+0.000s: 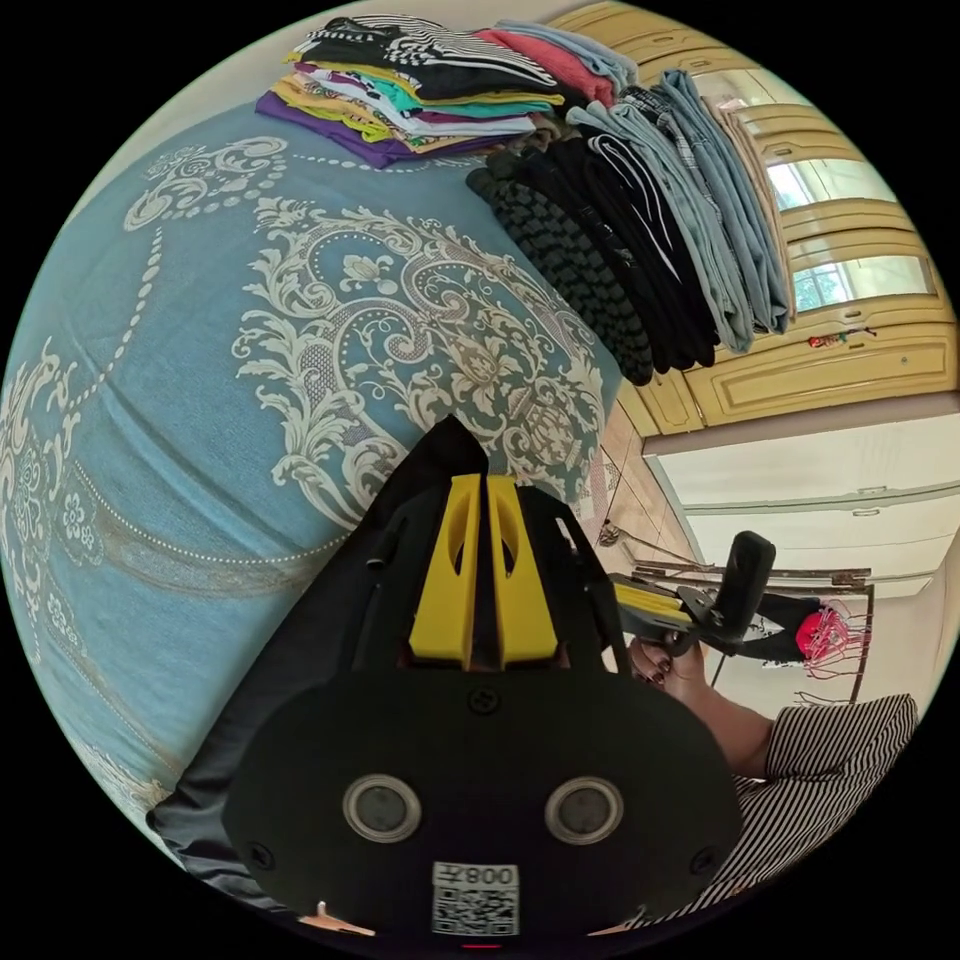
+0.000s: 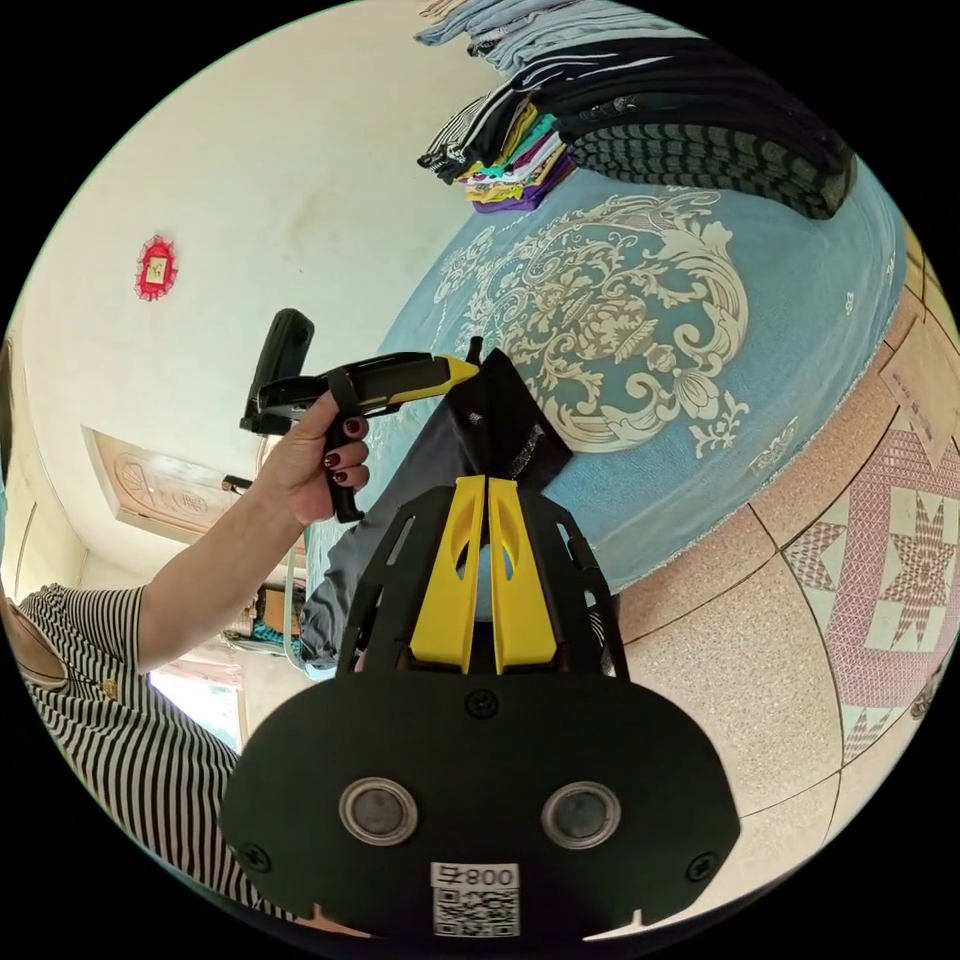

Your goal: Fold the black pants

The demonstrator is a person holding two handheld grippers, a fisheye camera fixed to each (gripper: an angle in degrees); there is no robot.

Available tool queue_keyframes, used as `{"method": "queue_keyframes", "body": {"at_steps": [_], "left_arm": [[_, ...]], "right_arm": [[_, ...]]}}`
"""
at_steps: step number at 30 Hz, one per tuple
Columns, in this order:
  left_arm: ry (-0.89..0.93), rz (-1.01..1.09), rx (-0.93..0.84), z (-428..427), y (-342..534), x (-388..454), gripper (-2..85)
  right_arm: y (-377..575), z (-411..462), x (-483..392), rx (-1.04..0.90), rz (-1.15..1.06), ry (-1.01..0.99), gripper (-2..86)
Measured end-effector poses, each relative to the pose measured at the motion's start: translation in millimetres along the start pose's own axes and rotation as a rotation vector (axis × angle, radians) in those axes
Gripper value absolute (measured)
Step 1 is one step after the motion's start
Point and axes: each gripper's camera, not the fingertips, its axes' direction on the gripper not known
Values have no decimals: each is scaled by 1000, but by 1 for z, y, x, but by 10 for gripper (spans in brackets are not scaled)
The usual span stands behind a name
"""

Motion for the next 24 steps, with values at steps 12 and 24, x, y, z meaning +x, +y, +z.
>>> {"method": "queue_keyframes", "body": {"at_steps": [12, 24], "left_arm": [[11, 18, -27, 12, 6, -3, 38], [94, 28, 71, -10, 44, -9, 40]], "right_arm": [[-37, -4, 61, 10, 153, -84, 2], [-68, -1, 72, 46, 91, -69, 0]]}}
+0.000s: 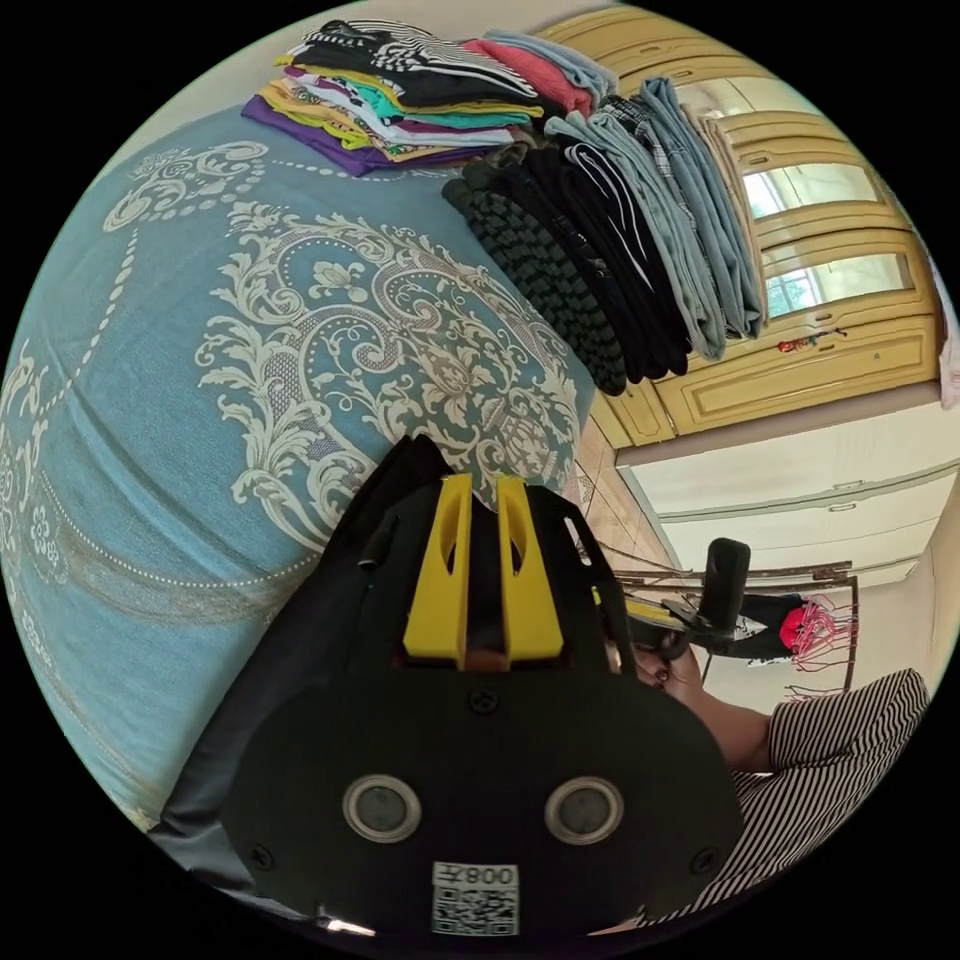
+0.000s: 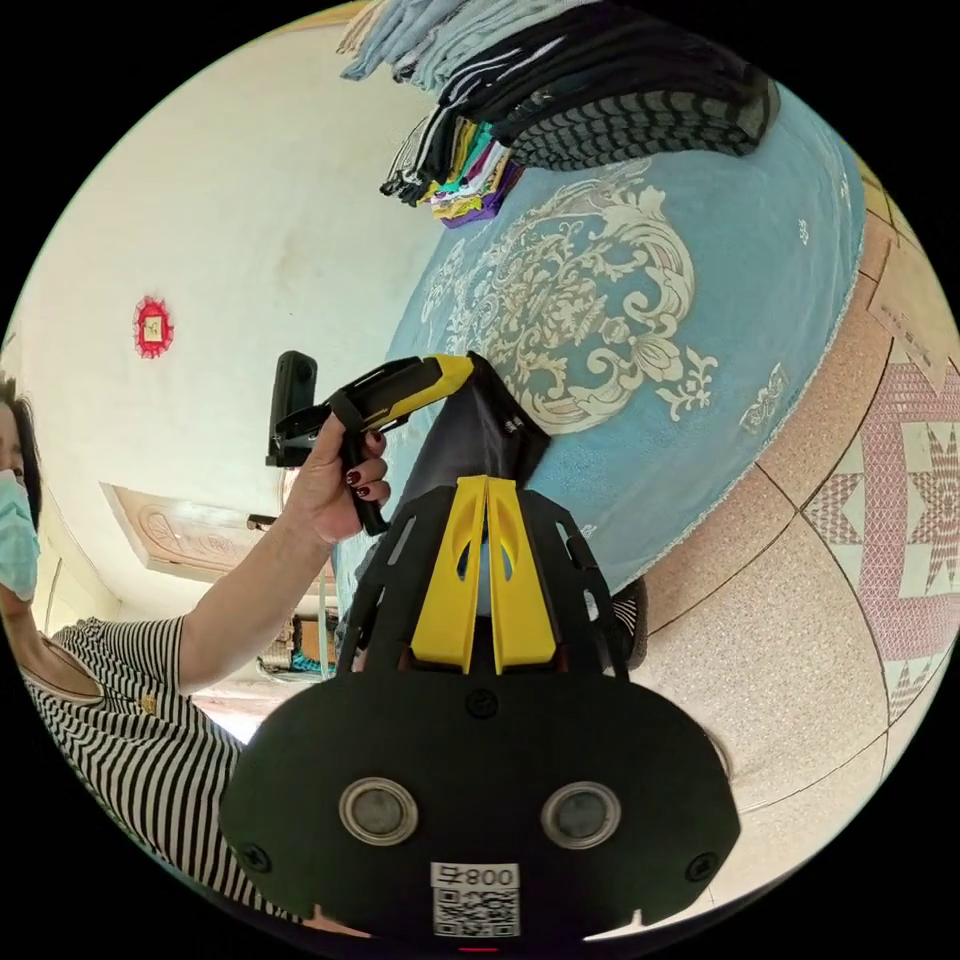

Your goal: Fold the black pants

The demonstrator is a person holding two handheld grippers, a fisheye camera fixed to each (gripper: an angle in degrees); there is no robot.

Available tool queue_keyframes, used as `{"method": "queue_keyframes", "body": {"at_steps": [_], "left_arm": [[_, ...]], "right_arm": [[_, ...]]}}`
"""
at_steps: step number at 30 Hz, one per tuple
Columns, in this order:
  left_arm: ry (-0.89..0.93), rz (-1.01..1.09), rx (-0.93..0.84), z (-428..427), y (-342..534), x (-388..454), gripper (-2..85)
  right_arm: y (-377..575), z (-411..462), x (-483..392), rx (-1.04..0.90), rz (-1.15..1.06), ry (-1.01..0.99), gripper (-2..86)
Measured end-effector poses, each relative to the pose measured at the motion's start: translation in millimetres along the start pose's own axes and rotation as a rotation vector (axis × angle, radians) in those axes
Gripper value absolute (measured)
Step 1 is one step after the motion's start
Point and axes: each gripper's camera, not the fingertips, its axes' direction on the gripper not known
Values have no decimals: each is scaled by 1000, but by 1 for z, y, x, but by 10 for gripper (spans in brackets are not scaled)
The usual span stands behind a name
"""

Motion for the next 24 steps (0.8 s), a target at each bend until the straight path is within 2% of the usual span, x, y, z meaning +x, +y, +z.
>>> {"method": "queue_keyframes", "body": {"at_steps": [3, 7, 10, 14, 16, 19, 24], "left_arm": [[-28, 20, 7, -7, 11, 1, 30], [-190, 3, -71, -1, 27, -6, 10], [-176, 7, -79, -6, 39, -11, 5], [-206, 10, 26, -32, 68, -14, 2], [-230, -21, -37, -27, 78, -25, 2], [-188, -57, -12, -41, 100, -36, 1], [-228, -42, 134, -98, 185, -43, 2]], "right_arm": [[-18, 16, -15, -15, -114, 77, 0], [-43, 55, 11, -75, -93, 189, 0], [-47, 69, 33, -76, -61, 136, -1], [-47, 78, 26, -45, -140, 180, 0], [-52, 93, 25, -68, -188, 214, 0], [-67, 133, 49, -175, -183, 292, 0], [-65, 144, 48, -114, -273, 313, 1]]}}
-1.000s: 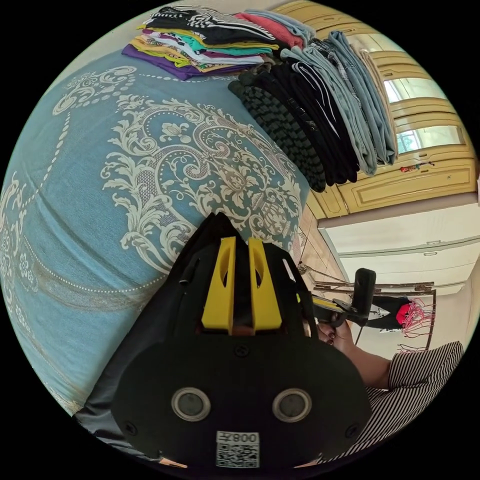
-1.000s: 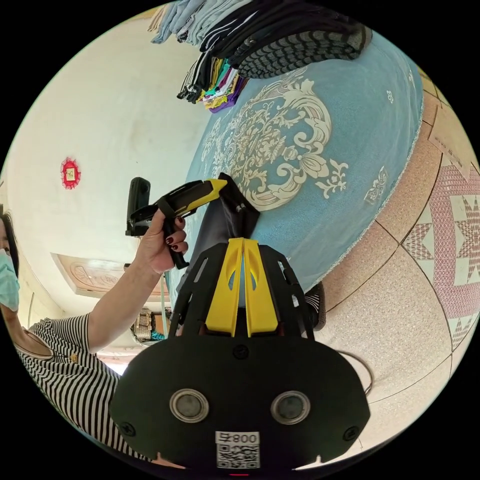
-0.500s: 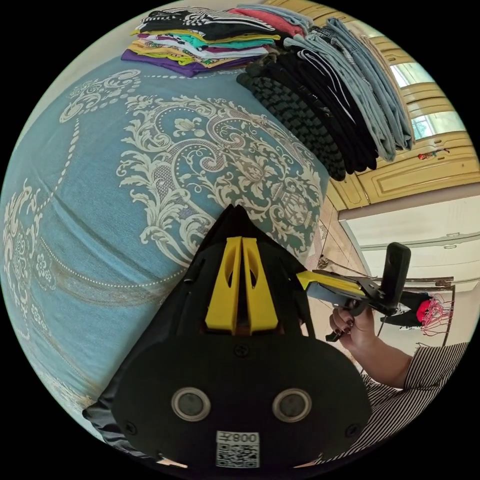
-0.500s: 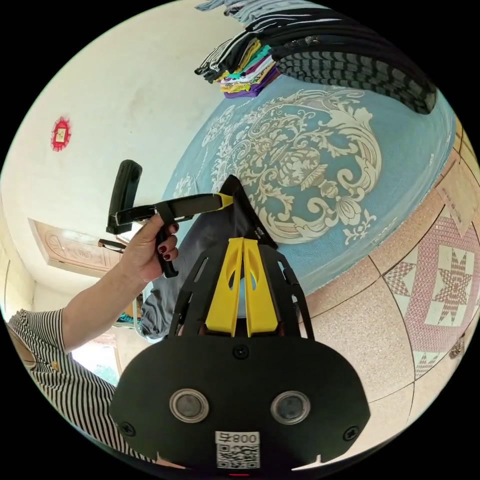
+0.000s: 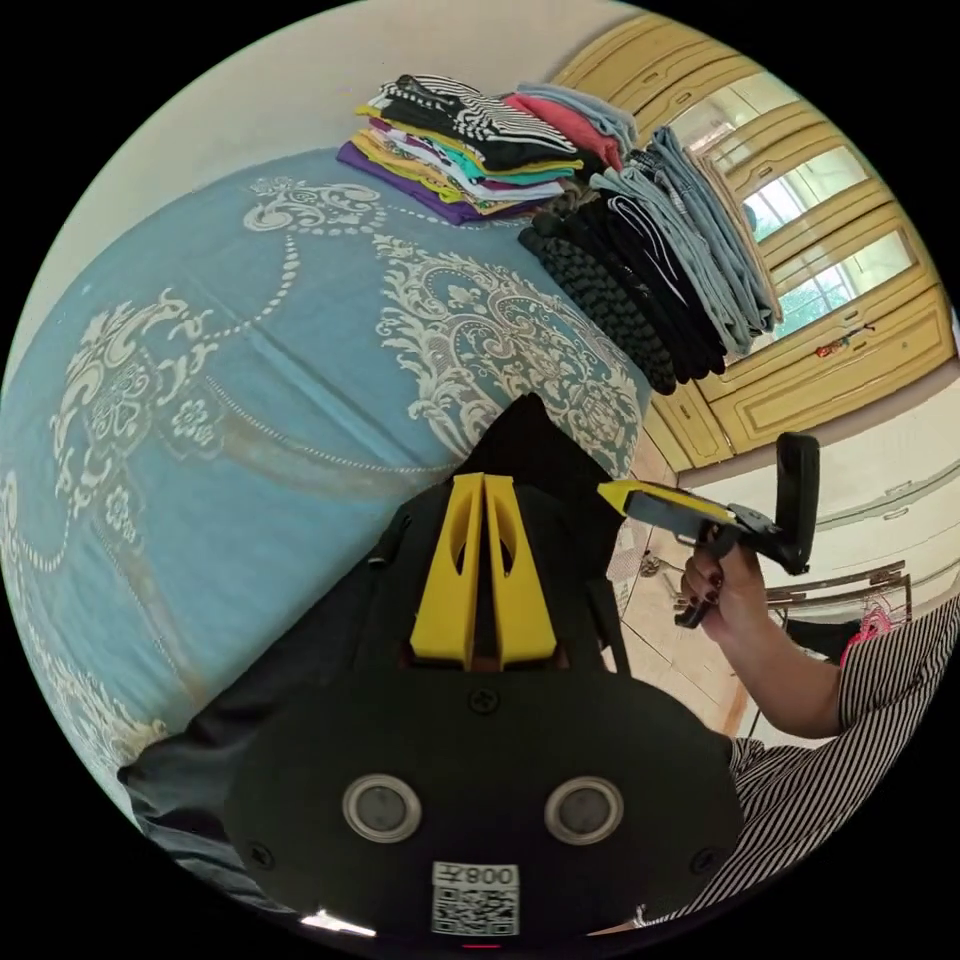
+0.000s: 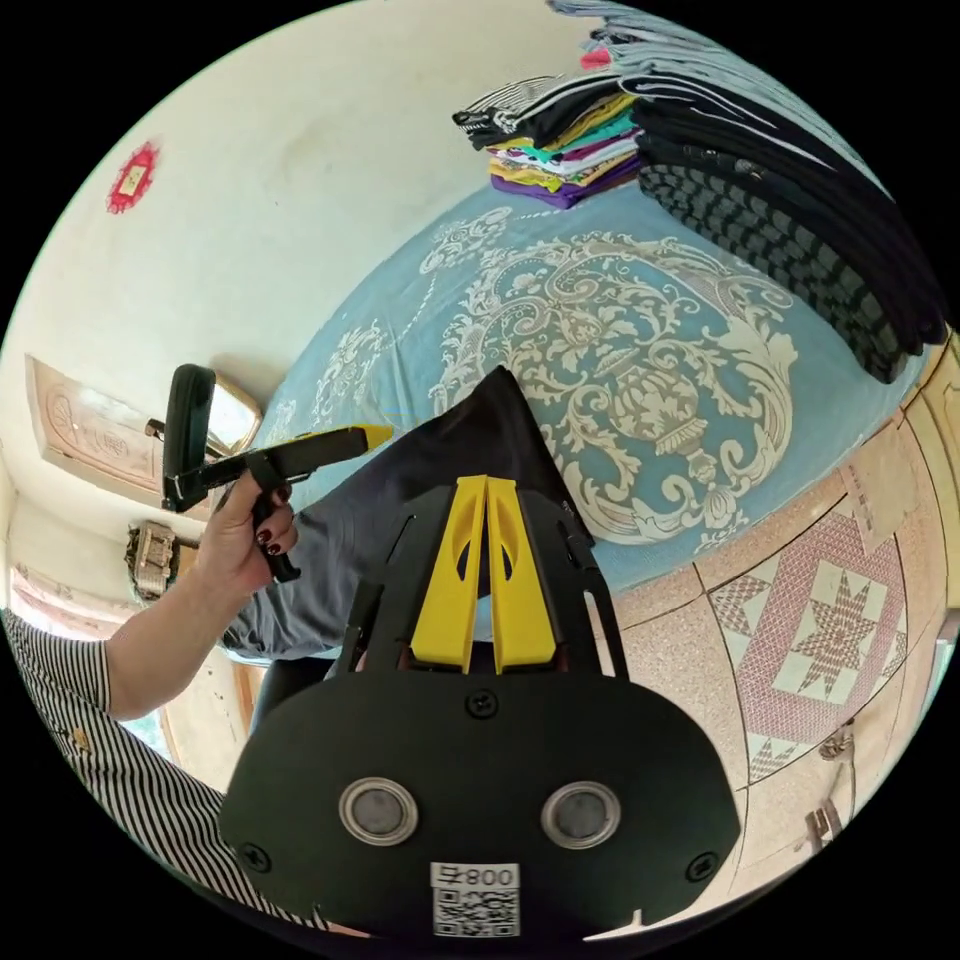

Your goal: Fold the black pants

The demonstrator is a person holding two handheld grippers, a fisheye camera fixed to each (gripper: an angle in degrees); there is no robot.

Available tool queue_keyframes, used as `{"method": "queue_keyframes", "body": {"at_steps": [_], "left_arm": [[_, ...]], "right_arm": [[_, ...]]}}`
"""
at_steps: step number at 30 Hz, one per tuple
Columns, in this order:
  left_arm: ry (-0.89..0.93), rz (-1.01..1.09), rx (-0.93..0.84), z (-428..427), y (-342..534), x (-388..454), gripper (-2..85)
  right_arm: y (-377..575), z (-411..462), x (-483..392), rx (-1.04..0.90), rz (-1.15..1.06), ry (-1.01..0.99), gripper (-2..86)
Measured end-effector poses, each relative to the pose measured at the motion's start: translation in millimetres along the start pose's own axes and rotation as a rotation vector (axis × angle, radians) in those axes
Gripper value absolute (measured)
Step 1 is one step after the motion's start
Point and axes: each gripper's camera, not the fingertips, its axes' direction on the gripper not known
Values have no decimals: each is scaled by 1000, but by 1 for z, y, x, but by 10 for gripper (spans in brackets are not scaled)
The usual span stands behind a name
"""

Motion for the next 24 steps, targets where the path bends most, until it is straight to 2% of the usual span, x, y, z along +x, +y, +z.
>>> {"method": "queue_keyframes", "body": {"at_steps": [4, 8, 11, 15, 20, 24], "left_arm": [[-86, -227, 49, -58, 119, -65, 2], [-239, -560, 62, -120, 249, -130, 2], [-281, -755, 19, -141, 323, -163, 4], [-226, -789, 92, -164, 366, -175, 8], [-179, -630, 242, -200, 369, -190, 44], [-174, -537, 234, -211, 355, -216, 86]], "right_arm": [[-2, 34, -24, -38, -126, -116, 2], [-11, 117, -76, -221, -326, -322, 5], [-11, 182, -126, -334, -479, -428, 12], [-4, 269, -195, -446, -682, -452, 43], [8, 352, -244, -495, -846, -407, 68], [40, 424, -253, -649, -948, -394, 74]]}}
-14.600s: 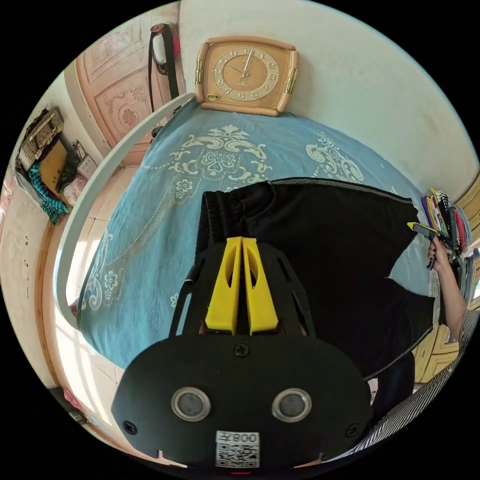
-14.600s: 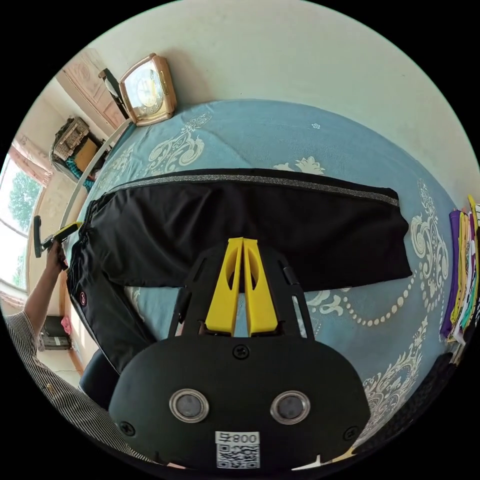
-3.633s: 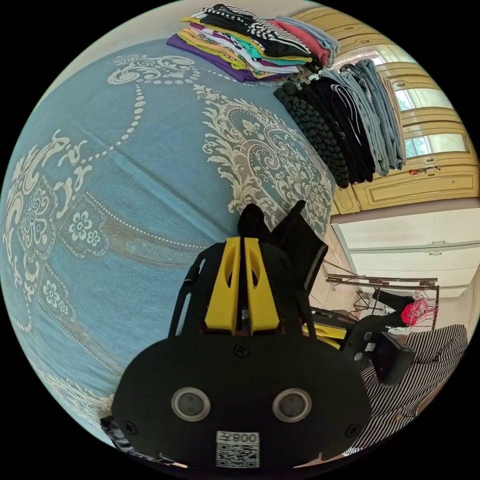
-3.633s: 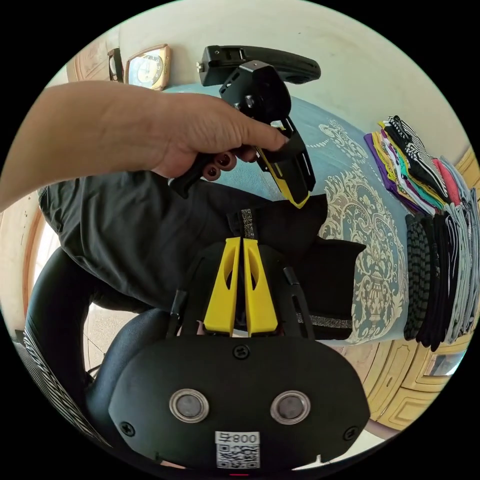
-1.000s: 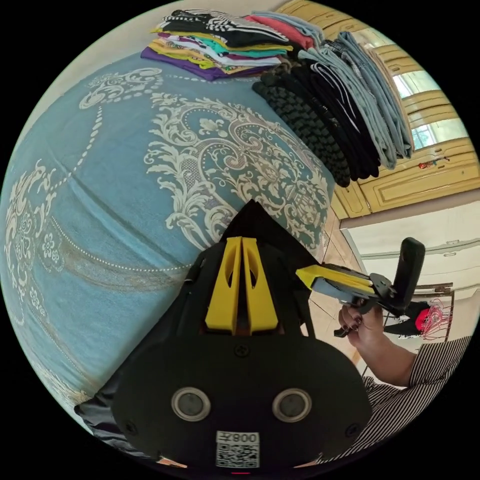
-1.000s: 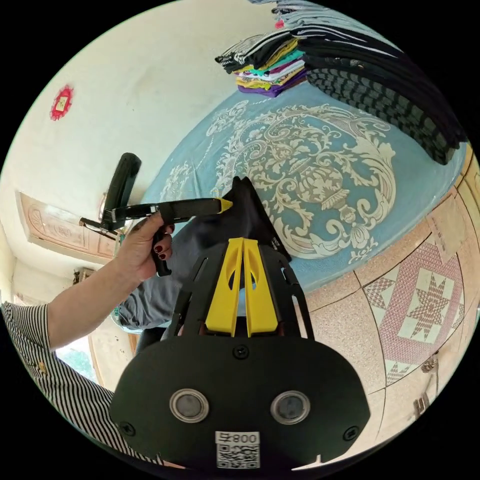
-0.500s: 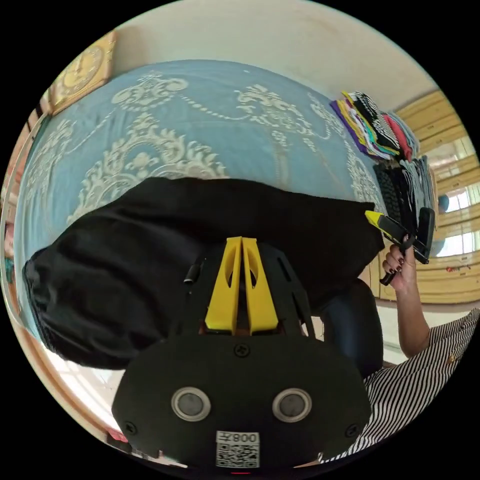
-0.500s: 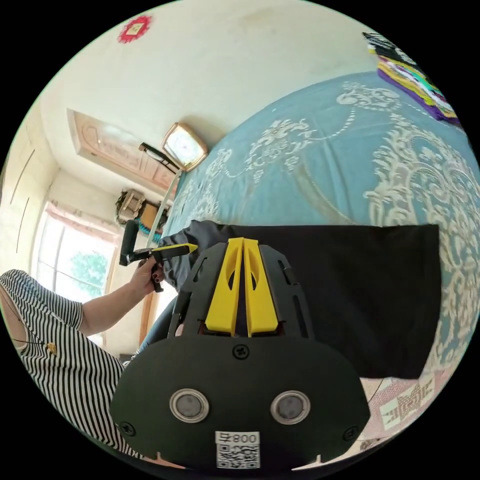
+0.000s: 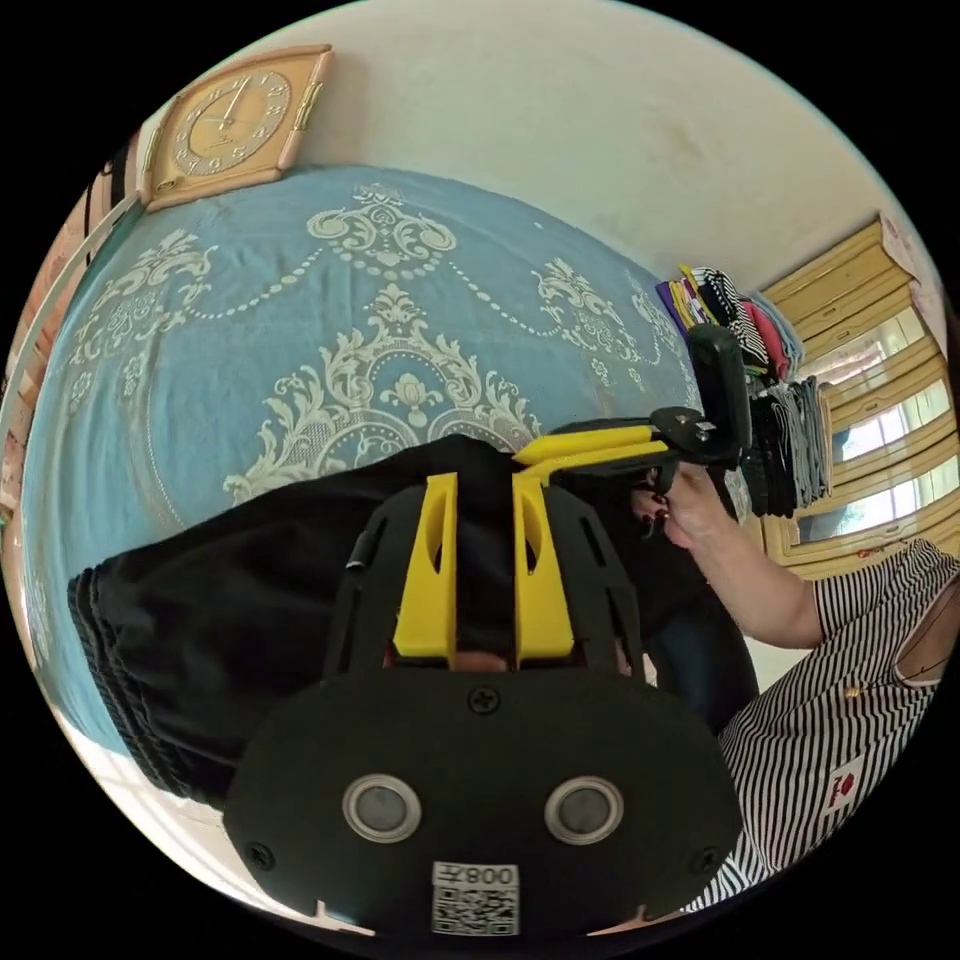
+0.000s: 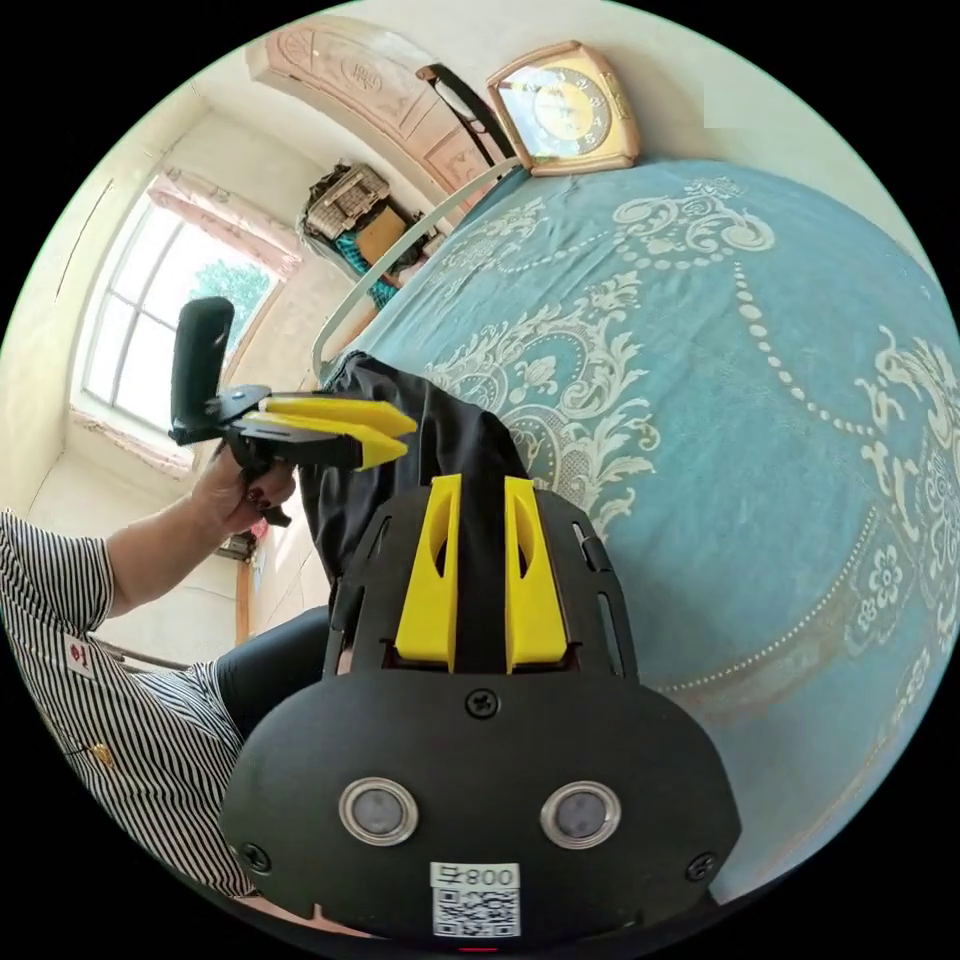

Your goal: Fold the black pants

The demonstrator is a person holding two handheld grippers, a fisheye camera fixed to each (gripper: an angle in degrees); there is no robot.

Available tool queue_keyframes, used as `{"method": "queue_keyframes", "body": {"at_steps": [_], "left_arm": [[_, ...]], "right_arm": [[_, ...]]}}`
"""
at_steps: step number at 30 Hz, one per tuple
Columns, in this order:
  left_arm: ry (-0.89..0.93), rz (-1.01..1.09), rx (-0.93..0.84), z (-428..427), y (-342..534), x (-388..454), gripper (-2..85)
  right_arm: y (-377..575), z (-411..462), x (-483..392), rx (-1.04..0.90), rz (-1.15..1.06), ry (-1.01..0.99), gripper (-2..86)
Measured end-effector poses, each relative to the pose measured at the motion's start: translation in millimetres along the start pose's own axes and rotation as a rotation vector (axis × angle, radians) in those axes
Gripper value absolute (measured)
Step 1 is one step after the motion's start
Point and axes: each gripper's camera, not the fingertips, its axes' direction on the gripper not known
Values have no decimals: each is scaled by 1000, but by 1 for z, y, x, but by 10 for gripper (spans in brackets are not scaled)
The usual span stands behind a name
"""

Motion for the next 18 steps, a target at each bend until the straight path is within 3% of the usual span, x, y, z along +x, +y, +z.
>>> {"method": "queue_keyframes", "body": {"at_steps": [6, 10, 18], "left_arm": [[-37, 127, -107, 14, -16, -13, 93], [-167, 146, -185, 17, 5, -17, 33], [-155, 102, -98, -14, 28, -28, 47]], "right_arm": [[45, 30, -2, 59, -89, 91, 43], [68, 51, 3, 62, -129, 77, 32], [87, 82, 67, 18, -75, -82, 25]]}}
